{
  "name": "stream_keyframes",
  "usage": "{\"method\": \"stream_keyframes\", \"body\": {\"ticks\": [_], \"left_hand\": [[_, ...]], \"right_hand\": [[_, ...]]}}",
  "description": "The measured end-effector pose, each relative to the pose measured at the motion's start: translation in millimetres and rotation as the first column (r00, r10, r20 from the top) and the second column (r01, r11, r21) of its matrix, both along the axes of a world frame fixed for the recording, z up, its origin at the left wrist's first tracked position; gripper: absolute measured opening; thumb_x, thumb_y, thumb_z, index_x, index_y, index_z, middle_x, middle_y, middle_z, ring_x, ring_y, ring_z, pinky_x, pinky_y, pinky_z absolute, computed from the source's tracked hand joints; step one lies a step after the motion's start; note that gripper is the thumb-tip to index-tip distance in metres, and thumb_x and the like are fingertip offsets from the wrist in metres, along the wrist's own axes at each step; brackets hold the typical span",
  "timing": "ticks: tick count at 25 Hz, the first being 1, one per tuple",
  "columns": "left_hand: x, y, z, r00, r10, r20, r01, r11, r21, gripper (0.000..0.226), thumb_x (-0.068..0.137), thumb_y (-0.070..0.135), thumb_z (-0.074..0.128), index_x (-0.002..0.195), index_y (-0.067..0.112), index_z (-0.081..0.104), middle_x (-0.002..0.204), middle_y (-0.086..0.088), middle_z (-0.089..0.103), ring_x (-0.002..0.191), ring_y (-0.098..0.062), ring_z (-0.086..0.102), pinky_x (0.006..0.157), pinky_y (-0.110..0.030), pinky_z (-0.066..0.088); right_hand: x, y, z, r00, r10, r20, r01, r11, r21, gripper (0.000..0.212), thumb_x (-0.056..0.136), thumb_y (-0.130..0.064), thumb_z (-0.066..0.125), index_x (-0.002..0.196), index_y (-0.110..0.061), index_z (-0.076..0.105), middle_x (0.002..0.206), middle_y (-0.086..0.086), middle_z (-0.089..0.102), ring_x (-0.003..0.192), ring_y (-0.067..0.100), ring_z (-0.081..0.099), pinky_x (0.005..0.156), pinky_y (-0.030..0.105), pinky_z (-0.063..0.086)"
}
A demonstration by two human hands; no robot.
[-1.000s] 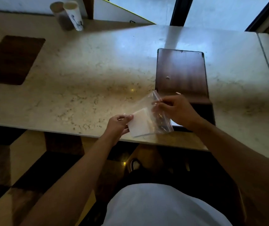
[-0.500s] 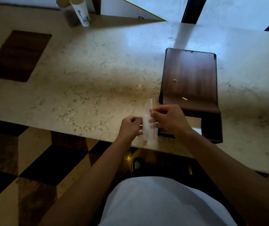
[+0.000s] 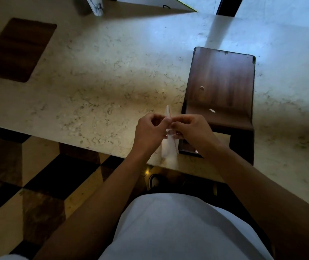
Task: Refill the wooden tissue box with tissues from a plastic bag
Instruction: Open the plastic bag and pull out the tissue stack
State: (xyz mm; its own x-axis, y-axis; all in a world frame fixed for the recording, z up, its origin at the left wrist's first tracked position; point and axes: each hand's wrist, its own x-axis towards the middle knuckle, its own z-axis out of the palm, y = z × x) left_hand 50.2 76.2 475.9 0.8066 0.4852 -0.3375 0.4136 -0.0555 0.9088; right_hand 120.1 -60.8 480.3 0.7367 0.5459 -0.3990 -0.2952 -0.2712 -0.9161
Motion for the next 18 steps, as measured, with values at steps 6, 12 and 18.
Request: {"method": "stream_keyframes", "body": {"ticks": [6,12,18], "left_hand": [[12.1,-3.0,2.5,0.999,-0.028,0.020,0.030,0.995,-0.096,0.022,0.090,0.032,0.073,0.095,0.012,0.068,0.084,-0.009,0.076,0.067,-0.023,0.077,0.066,-0.040,0.065],[20.9,-0.7,1.9,0.993,-0.113,-0.023,0.110,0.989,-0.103,0.024,0.092,0.026,0.072,0.087,0.003,0.069,0.079,-0.014,0.077,0.070,-0.026,0.078,0.070,-0.047,0.065],[20.5,3.1,1.7,0.986,-0.168,-0.018,0.162,0.972,-0.167,0.018,0.093,0.021,0.070,0.082,0.007,0.070,0.076,-0.014,0.078,0.072,-0.029,0.078,0.071,-0.047,0.065]], "right_hand": [[12.8,-9.0,6.3,0.995,0.029,0.090,-0.025,0.999,-0.042,0.026,0.089,-0.009,0.071,0.086,-0.034,0.074,0.081,-0.016,0.078,0.074,0.005,0.075,0.061,0.016,0.058],[21.7,-12.6,5.4,0.994,0.031,0.106,-0.026,0.999,-0.043,0.021,0.086,-0.008,0.075,0.084,-0.030,0.073,0.077,-0.009,0.079,0.071,0.009,0.076,0.060,0.016,0.057],[24.5,-16.8,0.1,0.999,0.023,0.027,-0.022,1.000,-0.016,0.016,0.084,-0.010,0.078,0.085,-0.026,0.076,0.079,0.000,0.080,0.073,0.015,0.077,0.062,0.021,0.060]]}}
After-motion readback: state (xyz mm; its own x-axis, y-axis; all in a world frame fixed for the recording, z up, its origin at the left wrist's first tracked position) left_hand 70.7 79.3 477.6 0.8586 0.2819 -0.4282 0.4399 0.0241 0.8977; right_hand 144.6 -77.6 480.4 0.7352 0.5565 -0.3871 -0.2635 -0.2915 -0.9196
